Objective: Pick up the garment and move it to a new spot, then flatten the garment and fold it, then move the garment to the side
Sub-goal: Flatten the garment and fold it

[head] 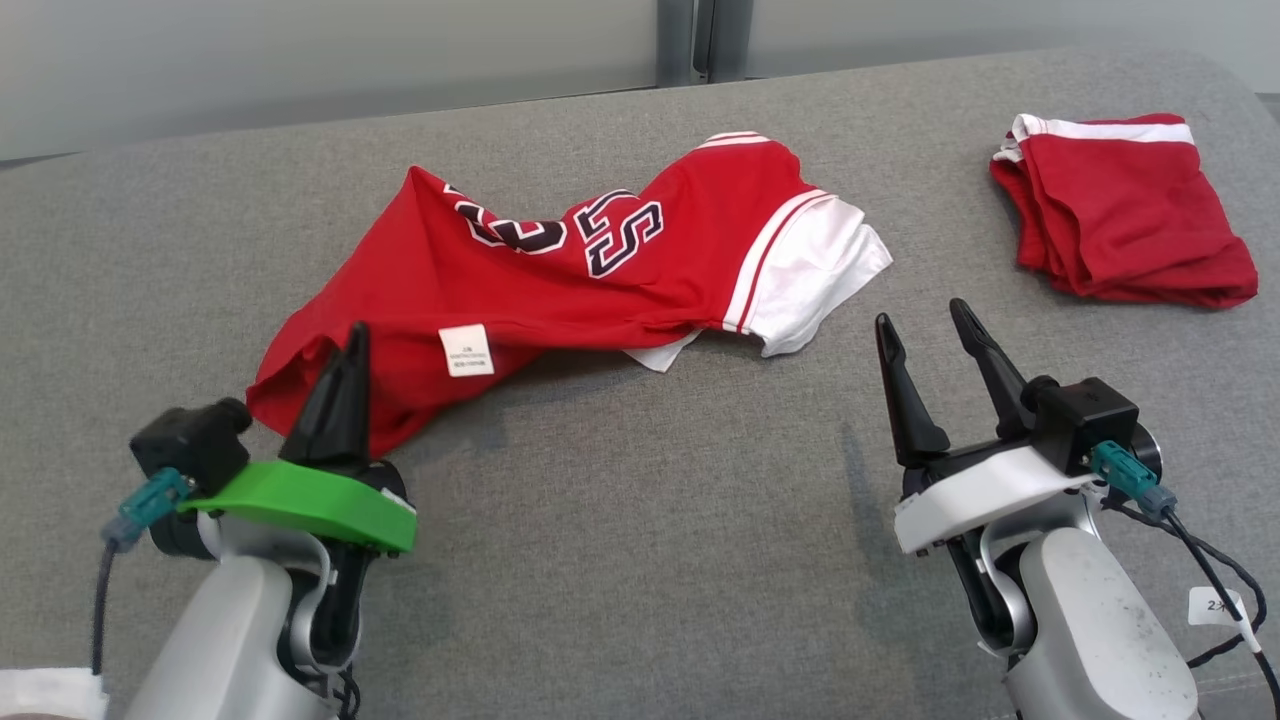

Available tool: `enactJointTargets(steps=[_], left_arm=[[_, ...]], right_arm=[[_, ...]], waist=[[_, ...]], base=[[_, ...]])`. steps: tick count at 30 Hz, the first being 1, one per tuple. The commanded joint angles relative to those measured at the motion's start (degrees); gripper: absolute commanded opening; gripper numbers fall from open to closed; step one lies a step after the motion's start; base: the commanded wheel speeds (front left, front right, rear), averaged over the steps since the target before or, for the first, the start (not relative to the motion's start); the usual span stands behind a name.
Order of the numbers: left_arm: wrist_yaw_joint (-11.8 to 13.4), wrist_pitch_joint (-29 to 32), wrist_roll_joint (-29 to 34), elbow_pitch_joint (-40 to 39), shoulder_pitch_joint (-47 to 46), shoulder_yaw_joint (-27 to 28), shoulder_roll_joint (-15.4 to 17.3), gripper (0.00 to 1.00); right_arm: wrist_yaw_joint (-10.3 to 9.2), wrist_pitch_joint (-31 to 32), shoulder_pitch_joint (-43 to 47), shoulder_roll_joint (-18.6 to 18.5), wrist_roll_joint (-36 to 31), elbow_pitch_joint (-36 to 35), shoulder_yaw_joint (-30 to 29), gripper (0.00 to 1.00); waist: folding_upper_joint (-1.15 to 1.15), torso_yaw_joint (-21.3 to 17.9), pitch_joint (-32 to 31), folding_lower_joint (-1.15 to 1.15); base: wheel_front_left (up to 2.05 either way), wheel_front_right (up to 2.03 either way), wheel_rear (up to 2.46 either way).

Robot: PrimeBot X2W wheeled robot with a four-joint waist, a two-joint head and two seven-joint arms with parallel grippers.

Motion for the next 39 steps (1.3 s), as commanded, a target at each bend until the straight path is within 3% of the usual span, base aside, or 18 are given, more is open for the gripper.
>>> enactJointTargets(steps=[1, 7, 16, 28, 39], left_arm=[[-0.2, -0.5, 0.9, -1.2, -1.2, 0.4, 1.0, 0.00], [-0.4, -1.1, 0.8, -8.4, 0.7, 2.2, 3.7, 0.00], [2.2, -1.5, -1.0, -13.6, 12.5, 5.5, 6.9, 0.00], [-0.4, -2.2, -3.5, -13.4, 20.4, 2.9, 1.6, 0.00], [-3.9, -2.7, -5.0, -1.5, 21.0, 2.1, -1.5, 0.00]], right_arm=[[-0.07, -0.2, 0.8, -0.1, 0.4, 0.2, 0.1, 1.00], [-0.07, -0.3, 1.2, -0.1, 0.6, 0.5, 0.2, 1.00], [-0.07, -0.2, 1.8, -0.1, -0.1, 0.6, -1.5, 1.00], [-0.07, 0.4, 1.4, -0.1, -0.6, 0.8, -2.4, 1.00], [-0.07, 0.3, 0.9, -0.1, -0.4, 1.8, -2.5, 1.00]], waist=[[0.00, -0.1, -0.2, 0.00], [0.00, -0.5, -0.7, 0.00], [0.00, 0.4, -0.5, 0.00], [0.00, 1.7, -0.4, 0.00], [0.00, 1.3, -0.5, 0.00]], base=[[0.00, 0.00, 0.00], [0.00, 0.00, 0.00], [0.00, 0.00, 0.00], [0.00, 0.00, 0.00], [0.00, 0.00, 0.00]])
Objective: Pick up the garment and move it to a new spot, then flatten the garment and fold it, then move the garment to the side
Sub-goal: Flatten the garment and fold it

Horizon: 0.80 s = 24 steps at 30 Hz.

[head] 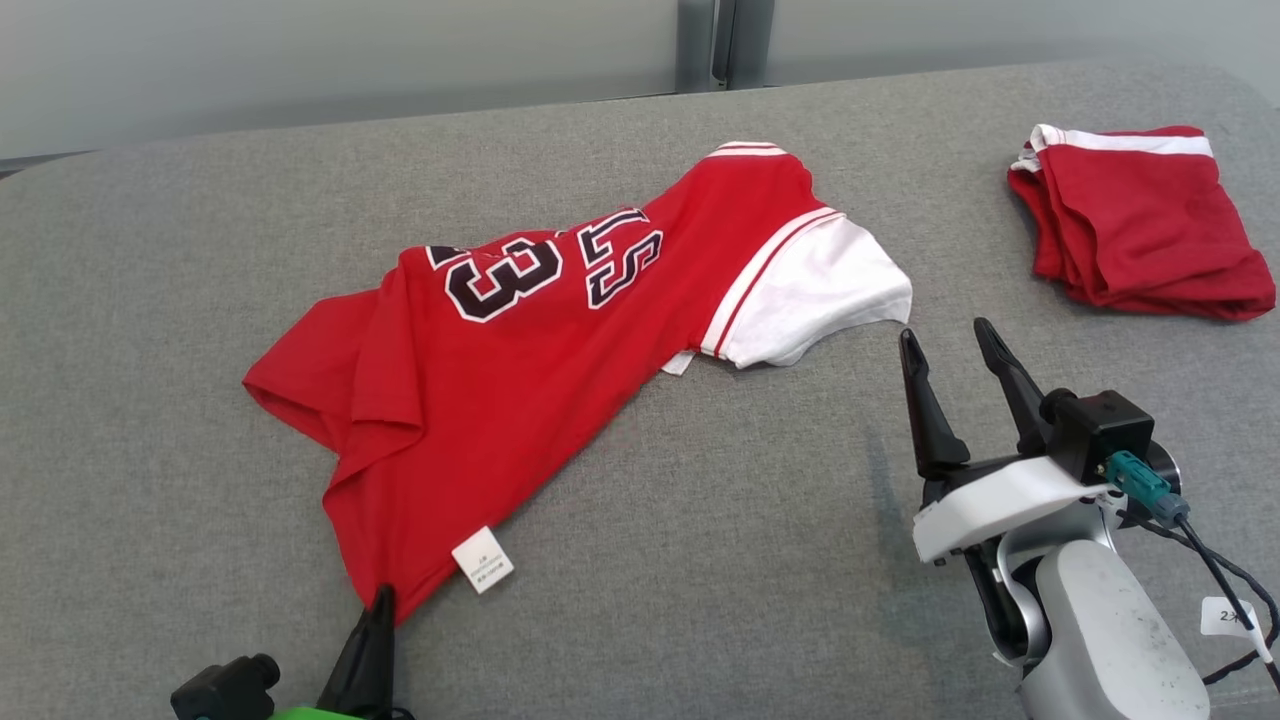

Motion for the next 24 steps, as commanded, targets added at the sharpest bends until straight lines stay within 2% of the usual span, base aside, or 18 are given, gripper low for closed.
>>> enactJointTargets(steps=[1, 5, 6, 13, 14, 15, 16, 24], left_arm=[[-0.5, -0.4, 0.3, 1.5, -0.5, 0.2, 0.2, 0.00], [-1.0, -0.4, 1.0, 4.9, -1.6, 1.4, 0.0, 0.00], [-1.0, -0.4, 1.6, 5.3, -2.1, 3.1, -0.3, 0.00], [-1.6, -0.4, 5.4, 6.7, -2.7, 6.2, -1.3, 0.01], [-1.6, -0.4, 5.6, 6.8, -2.9, 6.4, -1.5, 0.29], [-1.6, -0.4, 5.9, 6.8, -3.0, 6.7, -1.9, 0.62], [-1.7, -0.4, 6.0, 6.7, -3.0, 7.1, -2.2, 1.00], [-2.0, -0.4, 9.9, 4.4, -2.5, 9.9, -3.1, 1.00]], right_arm=[[-0.07, -0.1, -0.2, -0.1, 0.0, 0.3, -0.1, 1.00], [-0.07, -0.2, 0.0, -0.1, 0.2, 0.7, -0.4, 1.00], [-0.07, 0.1, 0.1, -0.1, 0.3, 1.1, -0.7, 1.00], [-0.07, 0.5, 0.0, -0.1, 0.6, 2.5, -0.9, 1.00], [-0.07, 0.5, -0.1, -0.1, 0.7, 2.6, -0.9, 1.00], [-0.07, 0.5, -0.2, -0.1, 0.8, 2.8, -0.8, 1.00], [-0.07, 0.5, -0.2, -0.1, 0.8, 3.0, -0.8, 1.00], [-0.07, 0.1, -0.2, -0.1, 0.7, 3.9, -1.4, 1.00]], waist=[[0.00, -0.1, 0.0, 0.00], [0.00, -0.3, -0.2, 0.00], [0.00, -0.3, -0.2, 0.00], [0.00, 0.0, -0.5, 0.00], [0.00, 0.0, -0.6, 0.00], [0.00, 0.1, -0.6, 0.00], [0.00, 0.1, -0.7, 0.00], [0.00, 0.4, -1.3, 0.00]], base=[[0.00, 0.00, 0.00], [0.00, 0.00, 0.00], [0.00, 0.00, 0.00], [0.00, 0.00, 0.00], [0.00, 0.00, 0.00], [0.00, 0.00, 0.00], [0.00, 0.00, 0.00], [0.00, 0.00, 0.00]])
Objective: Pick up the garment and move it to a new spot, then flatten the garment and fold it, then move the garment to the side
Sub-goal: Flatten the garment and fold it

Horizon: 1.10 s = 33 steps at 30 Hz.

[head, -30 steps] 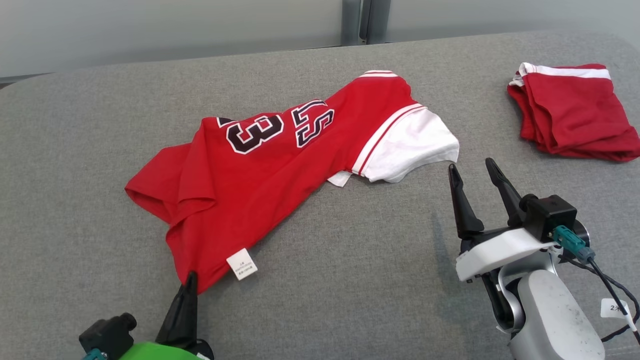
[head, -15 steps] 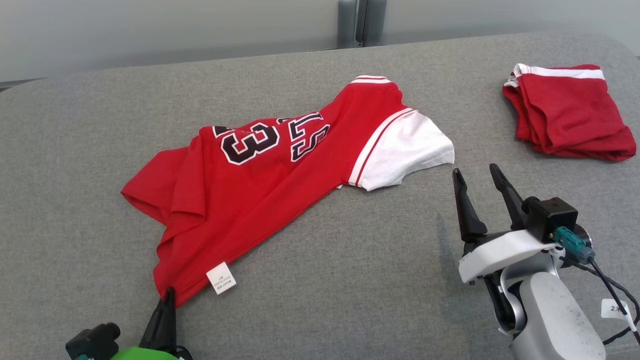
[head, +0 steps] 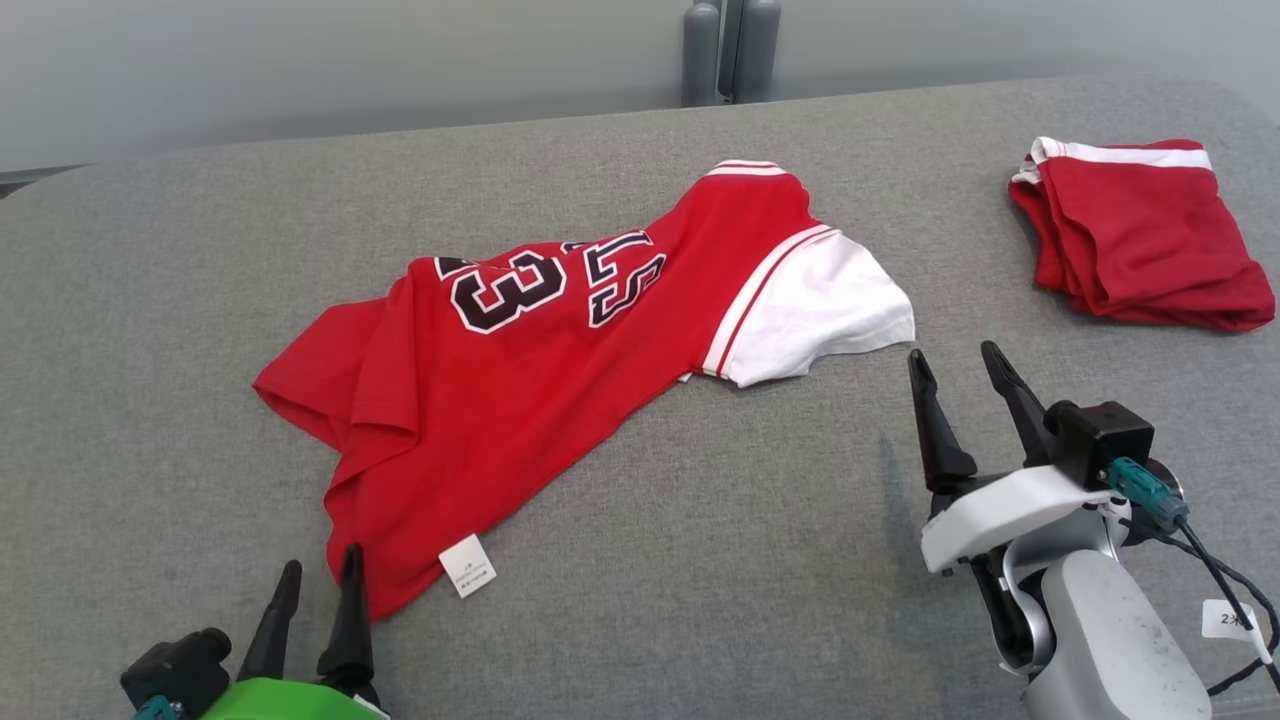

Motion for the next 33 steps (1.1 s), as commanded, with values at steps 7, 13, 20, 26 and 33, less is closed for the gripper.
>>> enactJointTargets(steps=[7, 13, 20, 26, 33], left_arm=[[-0.3, -0.2, 5.5, -5.3, 0.3, 2.8, -1.0, 1.00], [0.3, -0.2, 8.8, -8.4, 0.7, 2.7, -1.7, 1.00], [3.4, 0.2, 11.8, -11.9, 1.8, 1.2, -2.2, 1.00], [5.3, 0.7, 12.7, -13.6, 3.9, 1.0, -2.0, 1.00], [6.5, 1.0, 13.3, -14.6, 5.8, 1.1, -1.2, 1.00]], right_arm=[[-0.07, -0.8, 0.5, -0.1, -0.3, 0.1, -1.0, 1.00], [-0.07, -1.2, 1.1, -0.1, -0.4, -0.9, -1.3, 1.00], [-0.07, -1.5, 3.1, -0.1, -0.5, -2.7, -1.1, 1.00], [-0.07, -1.2, 5.2, -0.1, -0.1, -4.2, -1.0, 1.00], [-0.07, -0.8, 6.6, -0.1, 0.2, -5.3, -1.1, 1.00]], waist=[[0.00, 0.6, -1.4, 0.00], [0.00, 0.4, -2.8, 0.00], [0.00, -0.2, -6.0, 0.00], [0.00, -0.5, -8.1, 0.00], [0.00, -0.7, -9.0, 0.00]], base=[[0.00, 0.00, 0.00], [0.00, 0.00, 0.00], [0.00, 0.00, 0.00], [0.00, 0.00, 0.00], [0.00, 0.00, 0.00]])
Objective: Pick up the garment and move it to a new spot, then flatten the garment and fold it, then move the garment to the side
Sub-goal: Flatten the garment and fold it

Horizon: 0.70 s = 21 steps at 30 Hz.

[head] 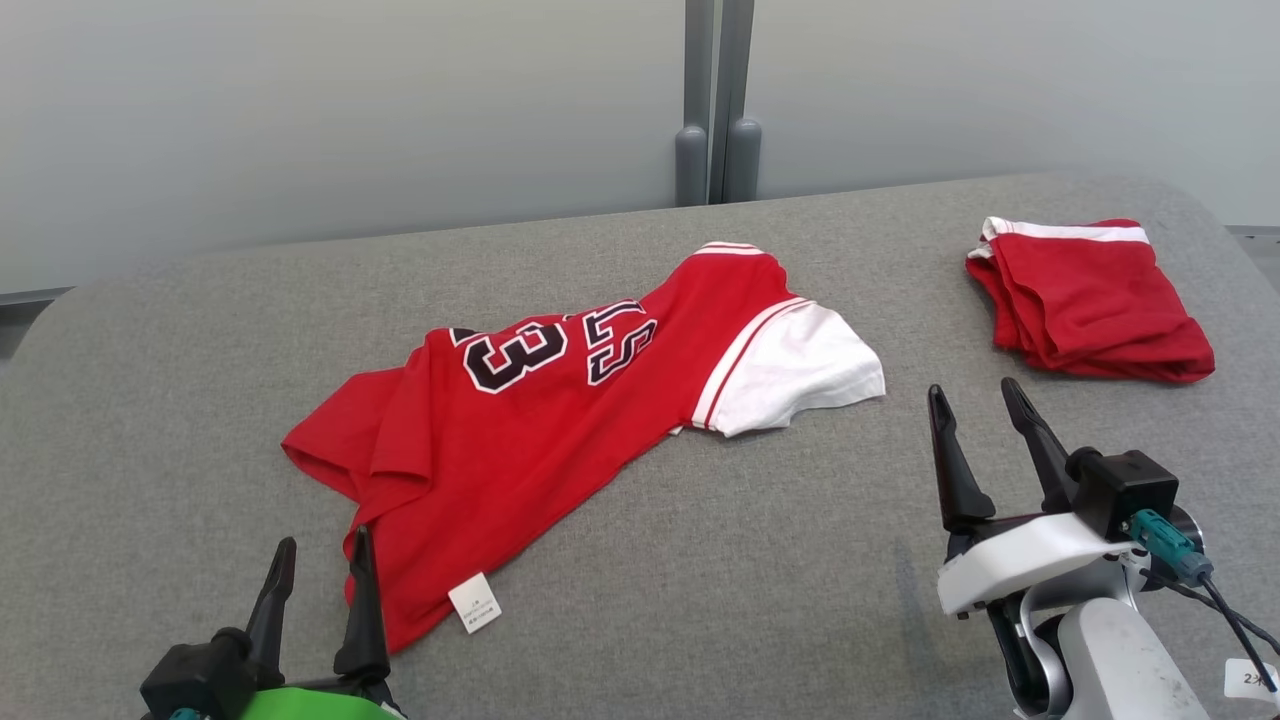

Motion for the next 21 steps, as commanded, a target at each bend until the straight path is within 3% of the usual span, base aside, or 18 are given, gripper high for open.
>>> enactJointTargets(steps=[1, 21], left_arm=[[0.4, 0.2, 0.6, -0.4, 0.8, 0.1, 0.4, 1.00], [0.8, 0.1, -0.1, 0.1, 1.0, -0.7, 0.8, 1.00]], right_arm=[[-0.07, 0.2, 0.8, -0.1, 0.3, -0.4, 0.0, 1.00], [-0.07, 0.8, 1.0, -0.1, -0.1, 0.0, 0.1, 1.00]], waist=[[0.00, -0.1, -0.1, 0.00], [0.00, 0.3, -0.1, 0.00]], base=[[0.00, 0.00, 0.00], [0.00, 0.00, 0.00]])
